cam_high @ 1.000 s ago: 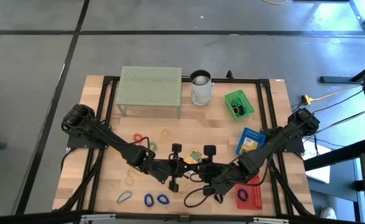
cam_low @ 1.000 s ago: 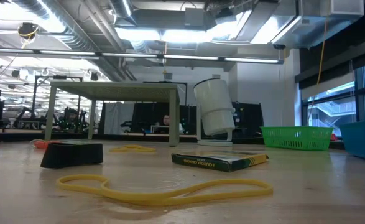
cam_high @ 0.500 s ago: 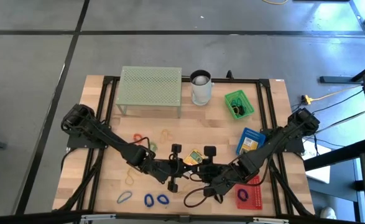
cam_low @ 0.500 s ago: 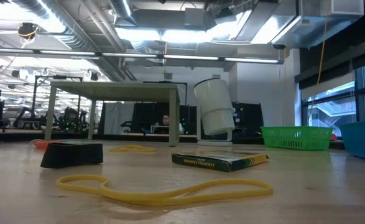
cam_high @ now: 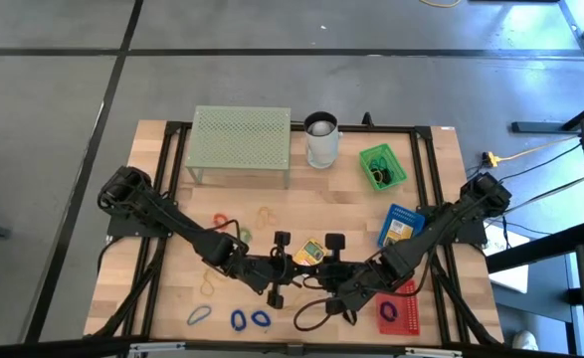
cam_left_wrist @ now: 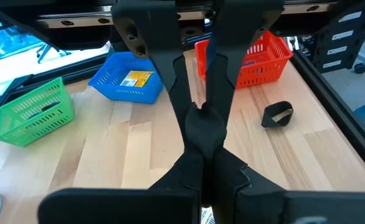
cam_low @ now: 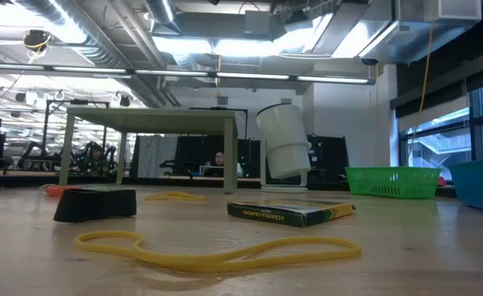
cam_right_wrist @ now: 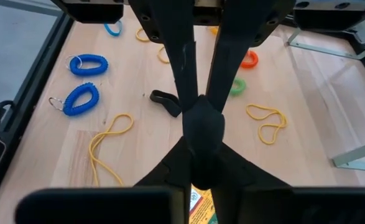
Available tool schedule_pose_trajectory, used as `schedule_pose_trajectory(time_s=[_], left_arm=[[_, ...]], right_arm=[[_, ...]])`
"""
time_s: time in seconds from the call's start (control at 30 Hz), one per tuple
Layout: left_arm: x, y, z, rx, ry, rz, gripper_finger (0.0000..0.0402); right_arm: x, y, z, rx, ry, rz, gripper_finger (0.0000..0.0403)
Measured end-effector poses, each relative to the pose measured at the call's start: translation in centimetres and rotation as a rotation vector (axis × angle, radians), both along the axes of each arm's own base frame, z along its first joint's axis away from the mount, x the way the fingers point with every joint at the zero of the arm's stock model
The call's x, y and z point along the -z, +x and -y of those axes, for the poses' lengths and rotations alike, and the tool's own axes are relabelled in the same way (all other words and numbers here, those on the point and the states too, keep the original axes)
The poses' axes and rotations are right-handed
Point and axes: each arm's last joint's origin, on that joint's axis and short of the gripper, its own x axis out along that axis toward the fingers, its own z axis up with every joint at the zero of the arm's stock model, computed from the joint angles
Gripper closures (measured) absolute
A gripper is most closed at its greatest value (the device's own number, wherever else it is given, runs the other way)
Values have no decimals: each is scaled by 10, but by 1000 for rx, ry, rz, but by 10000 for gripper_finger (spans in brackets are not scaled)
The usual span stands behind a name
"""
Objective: Pick & Place Office Desk Supplies
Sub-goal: Put the black rubber band into the green bin
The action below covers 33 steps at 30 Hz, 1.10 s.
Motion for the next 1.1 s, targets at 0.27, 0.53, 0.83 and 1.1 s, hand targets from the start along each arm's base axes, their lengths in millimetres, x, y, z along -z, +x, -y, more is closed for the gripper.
schedule_pose_trajectory(time_s=[0.27, 0.53, 0.83, 1.1], left_arm=[[0, 0, 0, -15, -29, 1, 381], [0, 0, -1, -46, -47, 7, 314], [-2, -4, 4, -137, 12, 49, 269], [-3, -8, 5, -240, 72, 86, 268]], right_arm=[[0, 0, 0, -6, 4, -7, 380], [2, 1, 3, -1, 29, -26, 382], [2, -12, 23, 106, 101, -206, 381], [3, -40, 54, 322, 4, -438, 381]])
